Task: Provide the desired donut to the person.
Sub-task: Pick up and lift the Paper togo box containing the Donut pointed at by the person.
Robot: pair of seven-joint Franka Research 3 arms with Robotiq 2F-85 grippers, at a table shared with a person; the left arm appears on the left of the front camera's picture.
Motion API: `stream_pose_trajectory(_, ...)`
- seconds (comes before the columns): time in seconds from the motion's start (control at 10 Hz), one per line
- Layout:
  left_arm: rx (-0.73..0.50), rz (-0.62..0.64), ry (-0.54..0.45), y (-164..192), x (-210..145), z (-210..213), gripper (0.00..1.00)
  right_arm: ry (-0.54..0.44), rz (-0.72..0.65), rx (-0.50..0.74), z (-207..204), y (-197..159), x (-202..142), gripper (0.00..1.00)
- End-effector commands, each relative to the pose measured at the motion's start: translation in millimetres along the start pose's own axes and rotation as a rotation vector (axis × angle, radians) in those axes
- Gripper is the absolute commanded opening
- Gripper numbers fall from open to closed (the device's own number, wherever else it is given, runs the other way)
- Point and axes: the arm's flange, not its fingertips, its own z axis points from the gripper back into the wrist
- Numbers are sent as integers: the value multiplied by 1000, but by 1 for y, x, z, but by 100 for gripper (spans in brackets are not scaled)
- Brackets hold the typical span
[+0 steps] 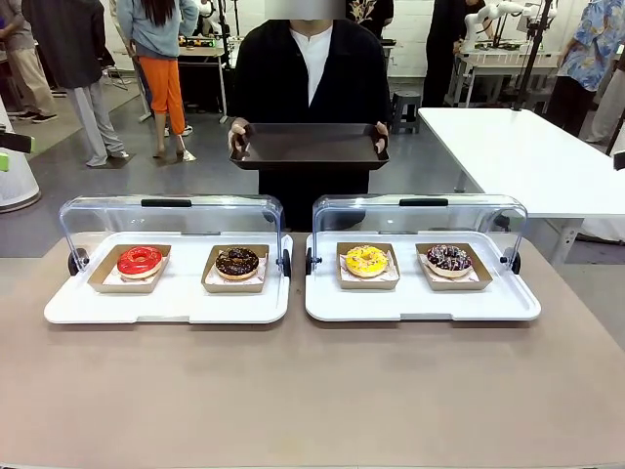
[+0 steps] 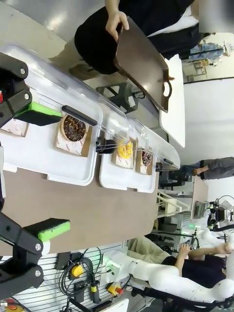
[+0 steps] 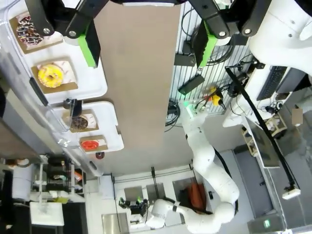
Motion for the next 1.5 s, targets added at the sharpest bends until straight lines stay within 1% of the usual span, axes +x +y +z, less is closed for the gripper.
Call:
stream_pose_trajectory(0.0, 6, -29, -33, 4, -2, 4, 100, -32, -17, 0, 6, -10, 7, 100)
stream_pose_trajectory(0.2, 19, -32, -39, 5, -2, 5, 100, -38, -20, -10, 5, -10, 7, 100)
stream_pose_trajectory(0.3, 29, -39, -26, 3, -1, 2, 100, -28, -25, -6, 3, -11, 7, 100)
stream_pose_trajectory(0.4, 14, 0, -11, 2, -4, 6, 100, -20, -15, -12, 4, -10, -2, 100)
stream_pose_trajectory(1.4, 14, 0, -11, 2, -4, 6, 100, -20, -15, -12, 4, -10, -2, 100)
